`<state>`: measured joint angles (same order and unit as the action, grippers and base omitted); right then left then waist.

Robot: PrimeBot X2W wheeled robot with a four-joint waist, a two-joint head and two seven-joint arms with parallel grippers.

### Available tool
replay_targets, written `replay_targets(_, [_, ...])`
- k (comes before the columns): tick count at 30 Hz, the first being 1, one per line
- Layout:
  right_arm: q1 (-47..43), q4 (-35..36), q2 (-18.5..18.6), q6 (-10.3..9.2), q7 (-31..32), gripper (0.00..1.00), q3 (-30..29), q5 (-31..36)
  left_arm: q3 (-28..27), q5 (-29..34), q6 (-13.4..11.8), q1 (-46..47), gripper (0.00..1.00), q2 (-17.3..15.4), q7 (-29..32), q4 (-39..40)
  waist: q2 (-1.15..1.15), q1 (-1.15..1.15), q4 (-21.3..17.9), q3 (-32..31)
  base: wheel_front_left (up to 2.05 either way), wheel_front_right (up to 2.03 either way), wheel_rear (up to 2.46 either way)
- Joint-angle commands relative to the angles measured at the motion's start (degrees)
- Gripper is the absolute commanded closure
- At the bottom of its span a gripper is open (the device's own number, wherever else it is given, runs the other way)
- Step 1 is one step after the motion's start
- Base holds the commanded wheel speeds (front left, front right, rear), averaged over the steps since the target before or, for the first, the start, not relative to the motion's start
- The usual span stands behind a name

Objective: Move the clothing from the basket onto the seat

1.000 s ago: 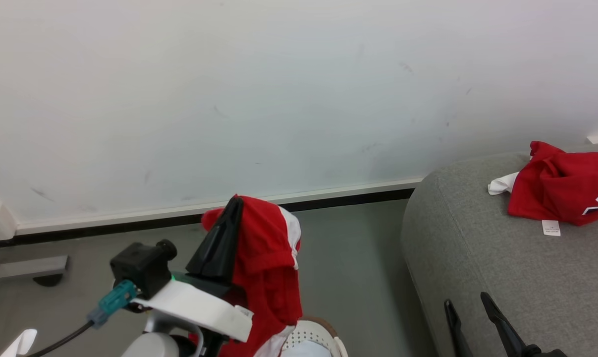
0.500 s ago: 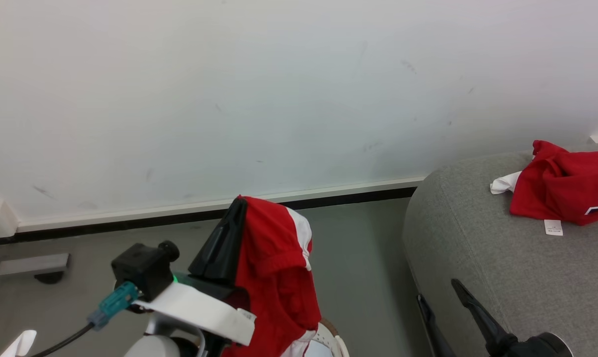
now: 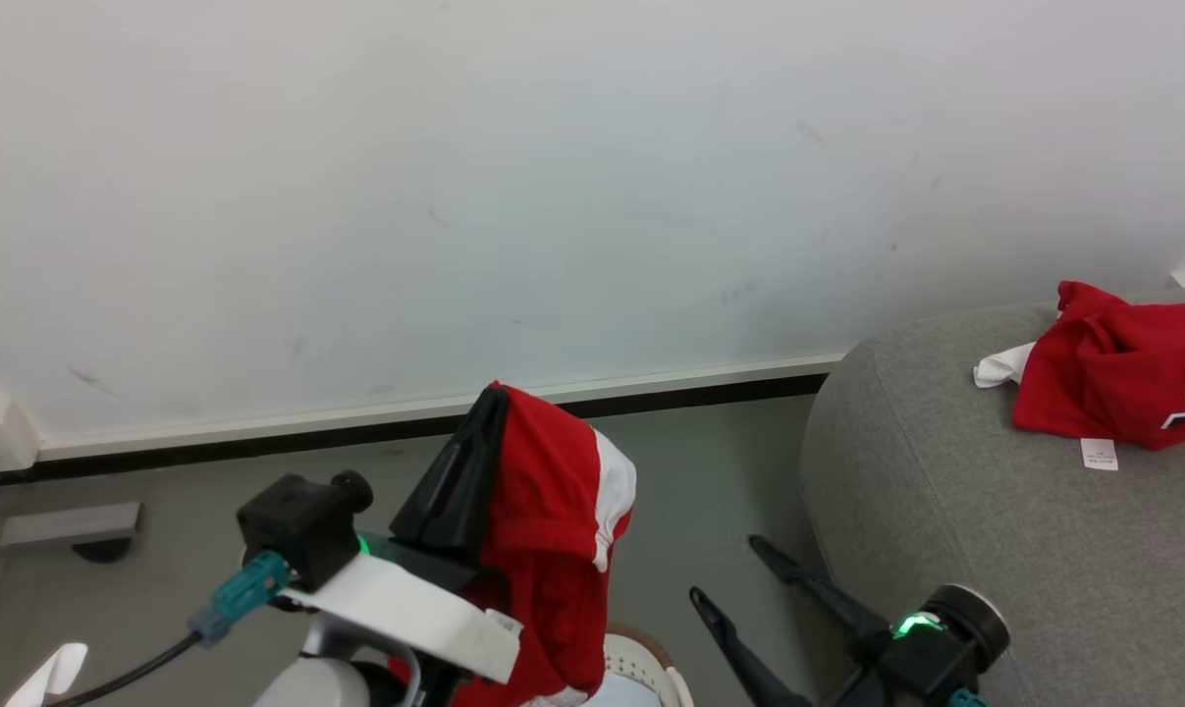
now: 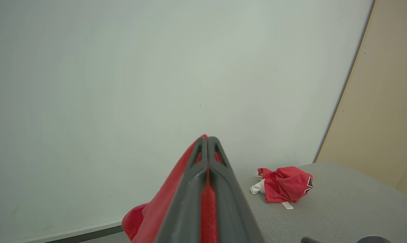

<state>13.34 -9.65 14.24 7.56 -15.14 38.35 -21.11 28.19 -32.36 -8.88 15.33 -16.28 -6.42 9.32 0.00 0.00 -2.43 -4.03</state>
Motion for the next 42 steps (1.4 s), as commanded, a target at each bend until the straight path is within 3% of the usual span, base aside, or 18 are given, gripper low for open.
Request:
replay_targets(1, [1.6,-1.0,-0.7,-0.14,0.0,0.00,1.6,-0.9,0.1,0.0,0.2,0.7,1.00,0.0,0.1,-0.2,0.00,0.00,0.4,-0.2,0.00,0.00,0.00])
replay_targets(8, [5.5,-5.5,-5.1,-0.14,0.0,0.00,7.8,-2.7,1.0,0.4,0.1,1.3,1.00,0.2,0.6,0.0,0.00,0.00,1.8,-0.5,0.00,0.00,0.00])
replay_targets(17, [7.5,-12.1,-10.1,-0.14,0.0,0.00,6.2,1.1,2.5,0.9,0.4,2.4,1.00,0.8,1.3,1.0,0.00,0.00,2.8,-0.6,0.00,0.00,0.00])
replay_targets(23, [10.2,-16.5,-11.3,-0.14,0.0,0.00,3.9,4.3,3.8,1.1,0.7,3.3,1.00,1.5,2.0,1.8,0.00,0.00,3.2,-0.6,0.00,0.00,0.00])
replay_targets(31, [14.7,-17.7,-11.3,-0.14,0.0,0.00,4.9,-1.7,5.3,0.4,1.4,3.9,1.00,2.2,2.8,1.7,0.00,0.00,4.1,-0.5,0.00,0.00,0.00])
replay_targets(32, [15.0,-18.1,-11.3,-0.14,0.0,1.00,5.1,-2.9,5.5,0.3,1.5,3.9,1.00,2.3,2.7,1.5,0.00,0.00,4.2,-0.5,0.00,0.00,0.00])
replay_targets(42, [16.4,-19.2,-11.3,-0.14,0.0,1.00,4.0,-6.3,5.2,-0.1,1.0,3.2,1.00,1.9,1.8,0.0,0.00,0.00,3.8,0.1,0.00,0.00,0.00])
